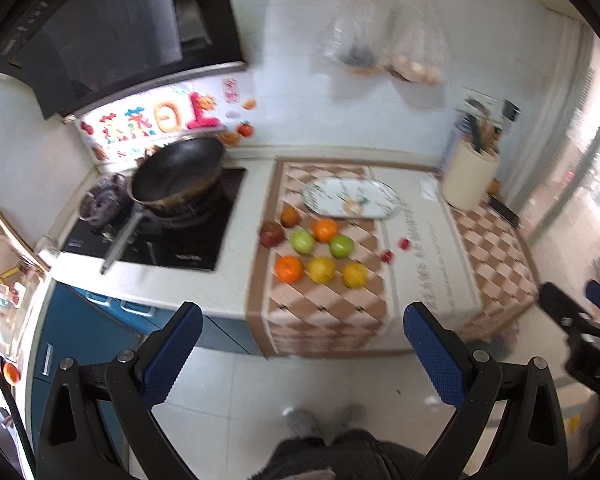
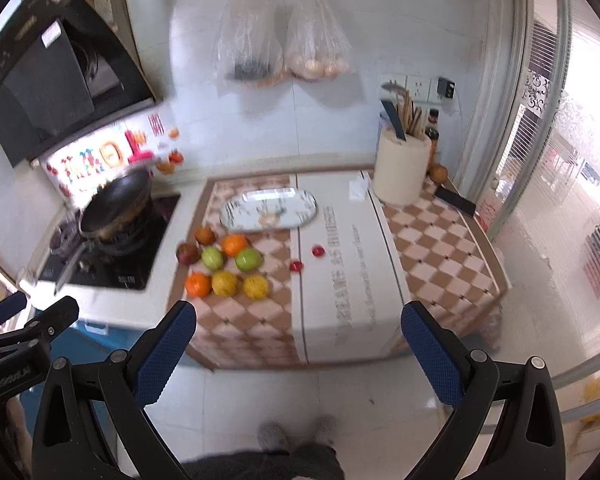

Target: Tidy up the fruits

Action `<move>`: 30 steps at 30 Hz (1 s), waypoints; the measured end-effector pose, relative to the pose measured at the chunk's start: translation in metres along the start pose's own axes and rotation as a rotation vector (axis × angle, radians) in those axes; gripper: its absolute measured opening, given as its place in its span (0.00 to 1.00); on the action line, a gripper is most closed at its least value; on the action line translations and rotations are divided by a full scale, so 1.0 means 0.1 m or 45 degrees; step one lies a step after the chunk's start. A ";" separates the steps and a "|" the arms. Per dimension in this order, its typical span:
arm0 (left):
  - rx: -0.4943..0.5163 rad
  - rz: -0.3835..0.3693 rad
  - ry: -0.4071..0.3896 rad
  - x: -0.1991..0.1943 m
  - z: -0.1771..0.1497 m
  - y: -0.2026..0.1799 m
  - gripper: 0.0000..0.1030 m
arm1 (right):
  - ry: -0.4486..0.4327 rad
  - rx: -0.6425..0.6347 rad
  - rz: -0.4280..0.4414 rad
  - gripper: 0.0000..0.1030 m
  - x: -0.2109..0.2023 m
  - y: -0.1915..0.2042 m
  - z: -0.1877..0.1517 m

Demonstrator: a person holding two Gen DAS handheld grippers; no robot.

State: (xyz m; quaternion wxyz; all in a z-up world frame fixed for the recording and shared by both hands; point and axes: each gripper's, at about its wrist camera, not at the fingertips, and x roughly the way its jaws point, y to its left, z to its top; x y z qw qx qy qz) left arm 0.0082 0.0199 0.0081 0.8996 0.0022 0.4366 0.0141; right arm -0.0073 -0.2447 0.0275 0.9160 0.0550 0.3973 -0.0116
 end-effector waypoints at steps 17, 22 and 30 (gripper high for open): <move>-0.161 0.149 0.381 2.51 0.09 0.98 0.99 | 0.417 -0.005 0.143 0.91 2.64 0.48 -0.27; -0.462 -0.076 0.674 3.35 0.02 1.11 0.83 | 0.626 0.000 0.195 0.86 3.67 0.52 -0.42; -0.503 -0.136 0.902 4.27 0.14 0.70 0.81 | 0.816 -0.044 0.283 0.85 4.46 0.64 -0.49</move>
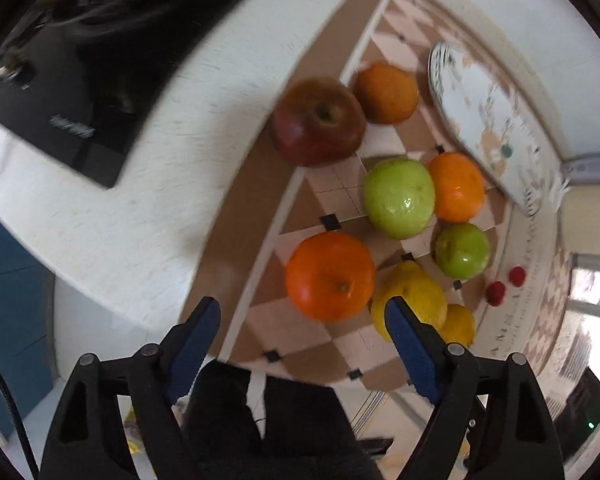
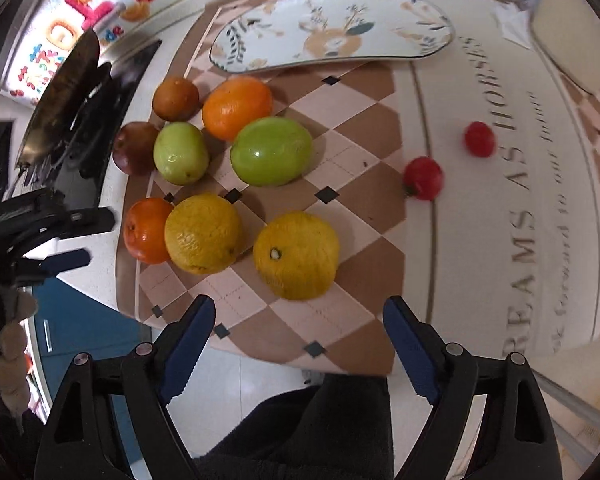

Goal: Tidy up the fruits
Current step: 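Grasp the large orange with the left tool while the right tool grasps a yellow citrus, then carry both fruits onto the floral plate and open both tools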

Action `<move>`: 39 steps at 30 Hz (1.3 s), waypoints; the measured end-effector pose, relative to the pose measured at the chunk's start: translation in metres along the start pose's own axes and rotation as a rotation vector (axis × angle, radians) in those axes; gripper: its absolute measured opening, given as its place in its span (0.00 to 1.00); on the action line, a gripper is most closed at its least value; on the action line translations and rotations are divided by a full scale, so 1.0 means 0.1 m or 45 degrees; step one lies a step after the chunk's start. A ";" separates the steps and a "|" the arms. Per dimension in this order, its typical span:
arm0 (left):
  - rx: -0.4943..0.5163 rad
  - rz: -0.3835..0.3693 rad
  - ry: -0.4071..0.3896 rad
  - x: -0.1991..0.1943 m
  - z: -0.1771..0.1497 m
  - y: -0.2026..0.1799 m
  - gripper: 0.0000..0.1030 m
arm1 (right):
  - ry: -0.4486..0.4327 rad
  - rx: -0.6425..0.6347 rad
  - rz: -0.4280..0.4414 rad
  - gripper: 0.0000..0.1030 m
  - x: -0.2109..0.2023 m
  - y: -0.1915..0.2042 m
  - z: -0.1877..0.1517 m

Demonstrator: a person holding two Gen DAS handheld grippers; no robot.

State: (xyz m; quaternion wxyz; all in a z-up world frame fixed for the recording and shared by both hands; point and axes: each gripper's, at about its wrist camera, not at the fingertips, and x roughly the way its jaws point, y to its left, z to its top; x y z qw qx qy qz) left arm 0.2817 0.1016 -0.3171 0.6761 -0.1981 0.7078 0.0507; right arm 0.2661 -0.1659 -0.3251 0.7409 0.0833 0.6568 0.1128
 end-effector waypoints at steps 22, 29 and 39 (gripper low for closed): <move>0.151 0.059 0.115 0.66 0.25 -0.52 0.60 | 0.213 -0.039 0.014 0.67 0.61 0.07 0.45; 0.182 0.107 0.082 0.54 0.18 -0.62 0.59 | 0.208 -0.029 0.005 0.57 0.69 0.07 0.45; 0.207 0.060 0.009 -0.02 0.18 -0.78 0.59 | 0.127 0.008 0.082 0.57 0.19 -0.23 0.61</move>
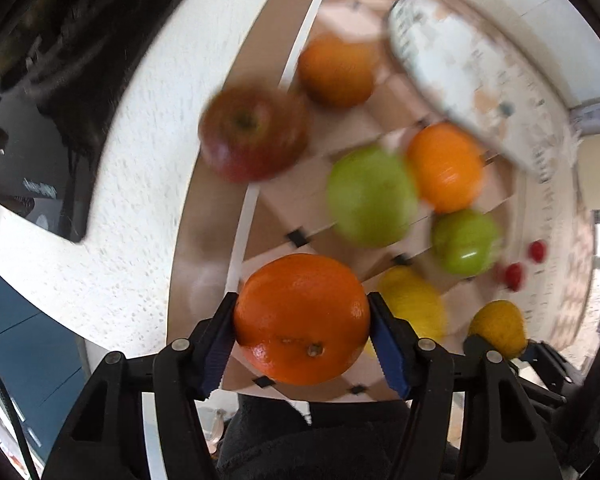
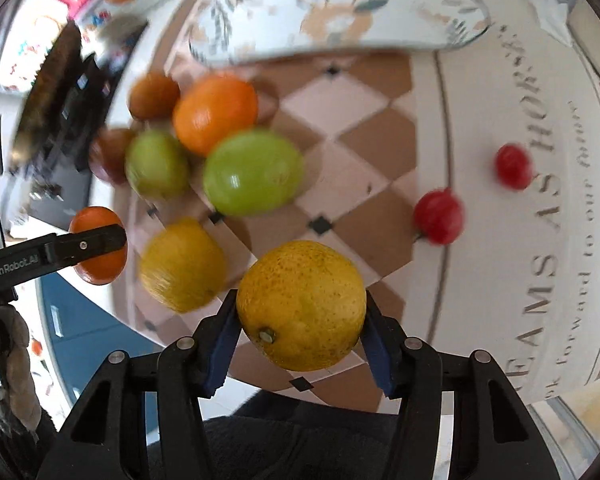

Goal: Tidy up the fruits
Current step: 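Carry both fruits onto the floral plate and open both tools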

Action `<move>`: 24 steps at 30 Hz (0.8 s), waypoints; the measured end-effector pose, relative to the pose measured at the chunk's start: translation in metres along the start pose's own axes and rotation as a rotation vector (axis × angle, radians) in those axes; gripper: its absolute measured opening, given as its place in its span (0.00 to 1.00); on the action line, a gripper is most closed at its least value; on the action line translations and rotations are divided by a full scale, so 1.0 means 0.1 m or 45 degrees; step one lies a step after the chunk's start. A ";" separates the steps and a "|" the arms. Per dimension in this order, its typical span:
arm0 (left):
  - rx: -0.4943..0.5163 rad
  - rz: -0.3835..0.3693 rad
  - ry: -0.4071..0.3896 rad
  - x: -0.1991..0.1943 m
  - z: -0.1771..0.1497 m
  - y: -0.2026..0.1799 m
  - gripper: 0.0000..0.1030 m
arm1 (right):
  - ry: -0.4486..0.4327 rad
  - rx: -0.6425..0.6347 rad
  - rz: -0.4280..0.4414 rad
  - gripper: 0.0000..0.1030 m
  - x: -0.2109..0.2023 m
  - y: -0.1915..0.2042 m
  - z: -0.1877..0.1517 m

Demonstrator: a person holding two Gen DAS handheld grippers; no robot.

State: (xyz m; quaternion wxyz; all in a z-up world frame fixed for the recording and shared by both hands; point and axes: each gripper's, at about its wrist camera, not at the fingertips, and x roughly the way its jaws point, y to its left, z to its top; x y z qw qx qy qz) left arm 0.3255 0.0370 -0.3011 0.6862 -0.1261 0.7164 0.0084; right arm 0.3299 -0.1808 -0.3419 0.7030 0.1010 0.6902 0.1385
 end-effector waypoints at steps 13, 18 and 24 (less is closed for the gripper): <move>0.194 -0.048 -0.066 -0.21 1.72 -1.34 0.59 | -0.216 -0.027 -0.134 0.57 -0.45 -0.54 1.69; 0.207 -0.009 0.027 0.20 2.19 -1.65 0.59 | -0.161 -0.078 -0.185 0.57 -0.26 -0.60 2.17; 0.167 0.008 0.143 0.53 2.49 -1.70 0.59 | -0.093 -0.120 -0.205 0.57 -0.05 -0.64 2.40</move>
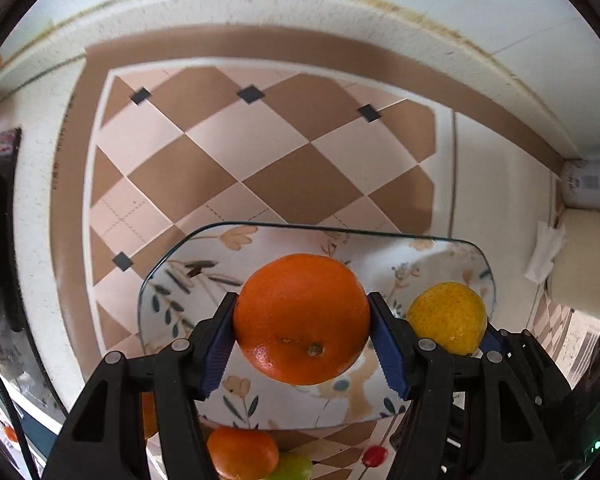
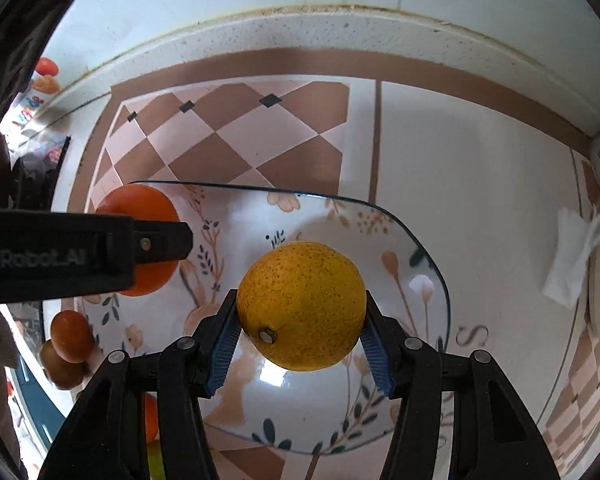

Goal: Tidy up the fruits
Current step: 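Carry both fruits onto the floral plate and open both tools, then lift both tools away from the plate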

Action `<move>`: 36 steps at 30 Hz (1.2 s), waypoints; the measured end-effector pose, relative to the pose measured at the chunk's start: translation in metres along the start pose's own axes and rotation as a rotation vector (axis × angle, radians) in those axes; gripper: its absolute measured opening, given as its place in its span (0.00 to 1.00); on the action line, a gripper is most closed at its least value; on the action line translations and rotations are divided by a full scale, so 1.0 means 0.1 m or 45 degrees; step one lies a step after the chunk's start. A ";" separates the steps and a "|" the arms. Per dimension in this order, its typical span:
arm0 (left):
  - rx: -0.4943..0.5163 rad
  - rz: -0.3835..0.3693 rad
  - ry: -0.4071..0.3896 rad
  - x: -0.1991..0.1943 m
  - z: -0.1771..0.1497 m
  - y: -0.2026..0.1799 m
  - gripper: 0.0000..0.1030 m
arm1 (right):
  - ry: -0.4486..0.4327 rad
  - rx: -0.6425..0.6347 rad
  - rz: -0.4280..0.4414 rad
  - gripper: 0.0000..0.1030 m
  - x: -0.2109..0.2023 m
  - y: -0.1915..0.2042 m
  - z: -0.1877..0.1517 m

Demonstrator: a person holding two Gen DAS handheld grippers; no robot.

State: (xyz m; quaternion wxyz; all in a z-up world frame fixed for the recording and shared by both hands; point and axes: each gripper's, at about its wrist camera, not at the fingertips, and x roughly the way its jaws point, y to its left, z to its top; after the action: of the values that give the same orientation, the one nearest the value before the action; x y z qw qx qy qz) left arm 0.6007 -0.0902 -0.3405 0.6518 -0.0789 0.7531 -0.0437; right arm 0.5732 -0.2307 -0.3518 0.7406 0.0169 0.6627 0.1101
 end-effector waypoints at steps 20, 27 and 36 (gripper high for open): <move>0.032 0.117 -0.122 -0.25 -0.02 0.03 0.81 | 0.032 0.082 0.035 0.84 -0.23 -0.18 0.05; 0.048 0.223 -0.300 -0.62 -0.57 0.14 0.81 | -0.002 0.172 -0.038 0.84 -0.59 -0.19 -0.42; 0.126 0.294 -0.501 -1.04 -1.32 0.13 0.81 | -0.166 0.184 -0.110 0.85 -1.23 0.07 -1.04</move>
State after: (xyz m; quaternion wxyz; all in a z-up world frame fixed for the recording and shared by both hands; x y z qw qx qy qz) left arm 0.4837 -0.0642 -0.2215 0.7898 0.0327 0.6124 0.0106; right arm 0.4580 -0.2593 -0.2429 0.7830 0.0489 0.6194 0.0286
